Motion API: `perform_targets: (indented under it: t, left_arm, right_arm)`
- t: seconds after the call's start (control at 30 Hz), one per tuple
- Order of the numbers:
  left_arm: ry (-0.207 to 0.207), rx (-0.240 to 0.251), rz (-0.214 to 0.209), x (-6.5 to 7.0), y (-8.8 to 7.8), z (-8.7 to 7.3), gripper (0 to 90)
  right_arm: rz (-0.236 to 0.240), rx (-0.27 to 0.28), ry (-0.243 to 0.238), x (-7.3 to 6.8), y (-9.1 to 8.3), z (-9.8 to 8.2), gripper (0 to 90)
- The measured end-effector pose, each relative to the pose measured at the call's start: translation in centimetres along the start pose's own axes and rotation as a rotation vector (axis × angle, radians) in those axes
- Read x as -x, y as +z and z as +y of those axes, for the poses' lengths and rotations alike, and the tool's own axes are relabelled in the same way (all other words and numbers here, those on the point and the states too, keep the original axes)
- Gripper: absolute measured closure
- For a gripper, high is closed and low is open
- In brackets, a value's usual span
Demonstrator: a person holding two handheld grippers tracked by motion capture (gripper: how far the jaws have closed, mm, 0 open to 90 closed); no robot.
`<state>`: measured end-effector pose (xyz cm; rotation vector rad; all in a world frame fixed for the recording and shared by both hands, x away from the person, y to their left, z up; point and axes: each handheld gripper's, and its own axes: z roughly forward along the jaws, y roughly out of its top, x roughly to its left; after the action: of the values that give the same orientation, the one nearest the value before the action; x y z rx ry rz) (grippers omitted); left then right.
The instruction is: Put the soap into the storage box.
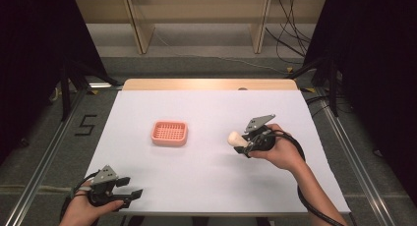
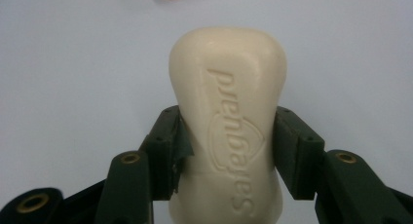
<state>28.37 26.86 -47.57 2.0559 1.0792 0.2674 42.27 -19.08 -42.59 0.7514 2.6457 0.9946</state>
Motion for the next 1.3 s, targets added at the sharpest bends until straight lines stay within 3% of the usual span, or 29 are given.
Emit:
perform_targets:
  t: [0.17,0.23,0.27,0.3,0.43,0.53,0.57,0.6,0.7,0.73,0.87,1.13,1.17,1.3]
  left_arm:
    - [0.000,0.001,0.000,0.0,0.0,0.0,30.7]
    - [0.000,0.000,-0.001,0.0,0.0,0.0,30.7]
    - [0.000,0.000,0.000,0.0,0.0,0.0,30.7]
    - [0.000,0.001,0.000,0.0,0.0,0.0,30.7]
    - [0.000,0.000,0.000,0.0,0.0,0.0,30.7]
    - [0.000,0.001,0.000,0.0,0.0,0.0,30.7]
    - [0.000,0.001,-0.001,0.0,0.0,0.0,30.7]
    - [-0.001,0.001,-0.001,0.0,0.0,0.0,30.7]
    - [0.001,0.000,0.000,0.0,0.0,0.0,30.7]
    - [0.000,0.001,0.000,0.0,0.0,0.0,30.7]
    - [0.000,0.001,0.000,0.0,0.0,0.0,30.7]
    - [0.003,0.003,0.001,0.0,-0.1,0.0,30.7]
    - [0.004,0.002,0.001,-0.1,-0.1,0.0,30.7]
    - [0.002,0.004,0.001,-0.1,-0.1,0.0,30.7]
  right_arm:
    - [-0.006,0.018,-0.016,0.0,0.2,0.2,50.4]
    - [-0.010,0.014,0.000,-0.1,0.2,0.3,50.4]
    - [-0.013,0.029,-0.025,0.0,0.3,0.4,50.4]
    - [-0.015,0.026,-0.020,-0.1,0.3,0.4,50.4]
    - [0.004,0.037,-0.033,0.0,0.4,0.6,50.4]
    - [0.000,0.020,-0.016,-0.2,0.4,0.6,50.4]
    - [-0.003,0.040,-0.033,-0.1,0.6,0.6,50.4]
    - [-0.004,0.030,-0.013,-0.2,0.6,0.7,50.4]
    - [0.002,0.047,-0.044,-0.2,0.7,0.8,50.4]
    - [-0.003,0.042,-0.022,-0.3,0.7,0.9,50.4]
    - [0.004,0.042,-0.010,-0.6,0.8,1.1,50.4]
    - [0.008,0.047,-0.043,-0.7,1.2,1.6,50.4]
    - [0.011,0.041,-0.024,-0.9,1.2,1.7,50.4]
    - [0.017,0.028,-0.029,-1.0,1.2,2.0,50.4]
